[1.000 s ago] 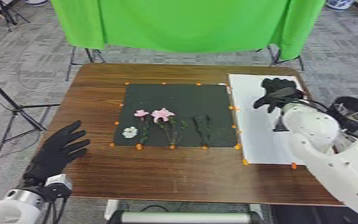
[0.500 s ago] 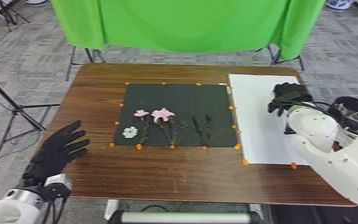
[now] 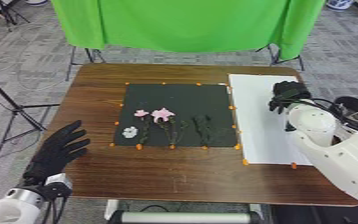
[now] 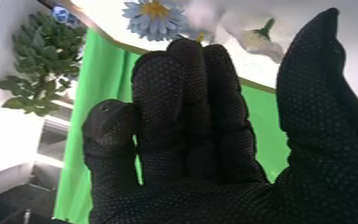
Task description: Arrange flowers
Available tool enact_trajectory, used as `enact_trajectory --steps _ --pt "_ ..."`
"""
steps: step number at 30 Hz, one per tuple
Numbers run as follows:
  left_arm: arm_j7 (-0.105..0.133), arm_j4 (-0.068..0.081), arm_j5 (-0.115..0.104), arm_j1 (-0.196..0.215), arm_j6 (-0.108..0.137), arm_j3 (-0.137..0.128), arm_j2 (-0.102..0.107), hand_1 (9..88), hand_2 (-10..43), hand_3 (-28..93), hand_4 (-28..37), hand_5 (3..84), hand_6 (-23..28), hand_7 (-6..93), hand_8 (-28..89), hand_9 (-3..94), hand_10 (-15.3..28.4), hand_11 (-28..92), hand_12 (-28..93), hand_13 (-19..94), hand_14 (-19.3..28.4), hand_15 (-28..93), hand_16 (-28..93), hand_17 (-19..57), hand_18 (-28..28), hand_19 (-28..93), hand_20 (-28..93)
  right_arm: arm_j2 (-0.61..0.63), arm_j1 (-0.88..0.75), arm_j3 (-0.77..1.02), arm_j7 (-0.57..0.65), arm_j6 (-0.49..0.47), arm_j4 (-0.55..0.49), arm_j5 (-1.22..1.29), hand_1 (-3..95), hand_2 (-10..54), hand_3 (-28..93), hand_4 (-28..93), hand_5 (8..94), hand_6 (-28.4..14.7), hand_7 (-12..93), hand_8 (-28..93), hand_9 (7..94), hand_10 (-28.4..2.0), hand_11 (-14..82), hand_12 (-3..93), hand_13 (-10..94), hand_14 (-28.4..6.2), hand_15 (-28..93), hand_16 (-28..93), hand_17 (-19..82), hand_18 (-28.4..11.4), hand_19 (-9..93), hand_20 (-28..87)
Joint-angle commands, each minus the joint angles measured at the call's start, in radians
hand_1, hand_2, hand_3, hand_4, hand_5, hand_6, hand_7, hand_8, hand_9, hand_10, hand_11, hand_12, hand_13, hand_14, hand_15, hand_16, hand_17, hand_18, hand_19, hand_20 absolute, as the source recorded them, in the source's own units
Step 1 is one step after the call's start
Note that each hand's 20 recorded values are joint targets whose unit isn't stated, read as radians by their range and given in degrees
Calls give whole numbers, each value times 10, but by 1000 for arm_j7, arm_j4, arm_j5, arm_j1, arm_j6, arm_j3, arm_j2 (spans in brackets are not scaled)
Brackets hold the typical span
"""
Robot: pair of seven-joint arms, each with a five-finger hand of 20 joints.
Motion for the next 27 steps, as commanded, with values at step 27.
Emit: enact_trajectory --steps 27 --pt "-9 3 -1 18 3 2 -4 263 12 701 -242 270 31 211 -112 247 127 205 151 206 170 317 -7 -101 230 445 74 -14 4 -34 -31 171 -153 -38 470 -95 832 -283 718 43 465 2 893 -41 169 489 763 -44 704 315 398 -197 932 503"
